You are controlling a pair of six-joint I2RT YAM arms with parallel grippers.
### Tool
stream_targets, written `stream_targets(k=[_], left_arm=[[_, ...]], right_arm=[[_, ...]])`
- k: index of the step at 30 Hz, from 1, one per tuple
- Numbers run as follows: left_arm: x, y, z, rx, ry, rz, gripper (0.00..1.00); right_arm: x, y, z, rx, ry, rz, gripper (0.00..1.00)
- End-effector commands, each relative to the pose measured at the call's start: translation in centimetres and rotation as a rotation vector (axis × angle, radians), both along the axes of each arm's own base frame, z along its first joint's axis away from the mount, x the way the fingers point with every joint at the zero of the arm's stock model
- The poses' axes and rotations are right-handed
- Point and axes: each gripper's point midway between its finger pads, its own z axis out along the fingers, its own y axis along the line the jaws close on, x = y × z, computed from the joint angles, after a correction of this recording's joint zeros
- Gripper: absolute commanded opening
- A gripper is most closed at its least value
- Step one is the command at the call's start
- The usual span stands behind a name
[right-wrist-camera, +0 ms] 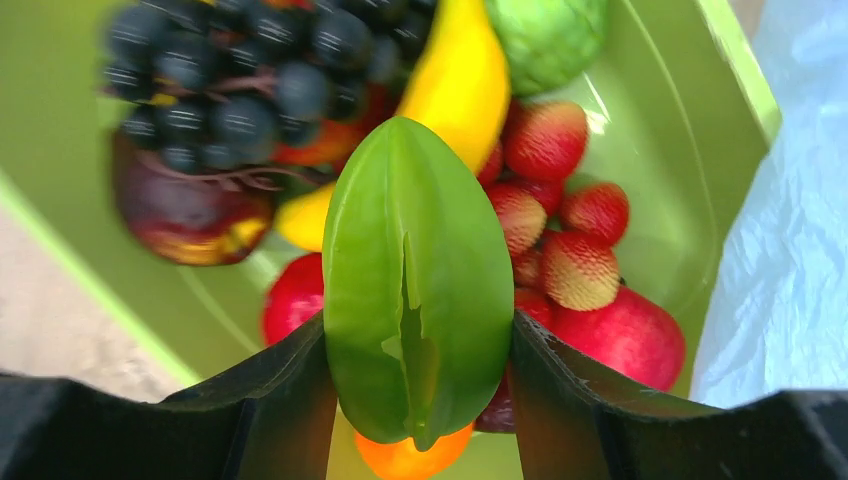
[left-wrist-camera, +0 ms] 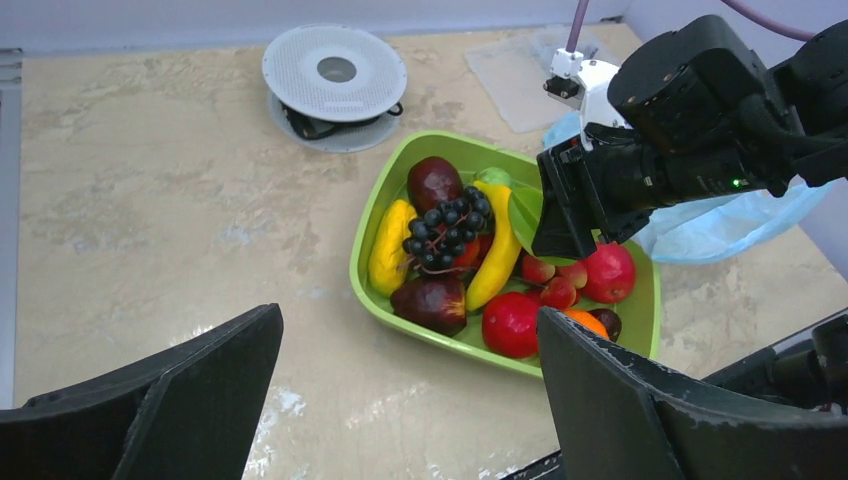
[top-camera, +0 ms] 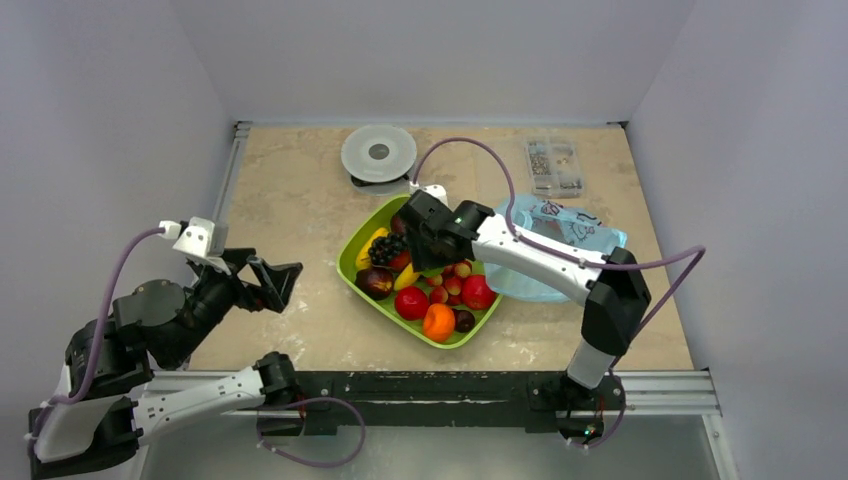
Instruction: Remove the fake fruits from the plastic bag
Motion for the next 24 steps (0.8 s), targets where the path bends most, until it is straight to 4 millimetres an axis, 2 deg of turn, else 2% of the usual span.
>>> stream_targets(k=[1,6,10,12,14,17,18,22,24], left_arm=[[-0.1,0.9,-1.9,0.025,0.062,0.05,0.98],[-0.1,0.3,-2.1,0.028,0.078,0.041,0.98],[-0.1,0.3,-2.0,0.024,0.078,0.035,0.98],[-0.1,0.2,-2.0,0.017,0.074,0.033,0.99],[-0.1,0.1,-1.7,0.009,0.064,0.025,0.99],[0.0,-0.2,-1.0,-0.004,0.051,0.018,0.99],[0.0,-0.2,-0.7,-0.008,0.046,0.016,0.99],[0.2,-0.2,0.5,-0.014,0.025,0.02,0.99],[0.4,0.0,1.3,-0.017,0.009,0.037,0.99]], right_arm=[[-0.2,-2.4,-1.8,-0.092,0.005,-0.086,0.05],[-1.2,-2.3,-4.3,-0.103,0.05,-0.067,0.12],[-1.4,-2.6,-4.7,-0.104,0.046,-0.069,0.31],[-1.4,-2.6,-4.8,-0.103,0.04,-0.068,0.44],[-1.3,-2.5,-4.7,-0.105,0.037,-0.062,0.51],[-1.2,-2.2,-2.7,-0.073,0.012,-0.054,0.61],[-1.2,-2.1,-1.6,-0.053,-0.008,-0.051,0.65],[-1.5,-2.8,3.8,0.046,-0.106,-0.037,0.92],[-1.6,-3.5,6.6,0.087,-0.164,-0.026,0.97]])
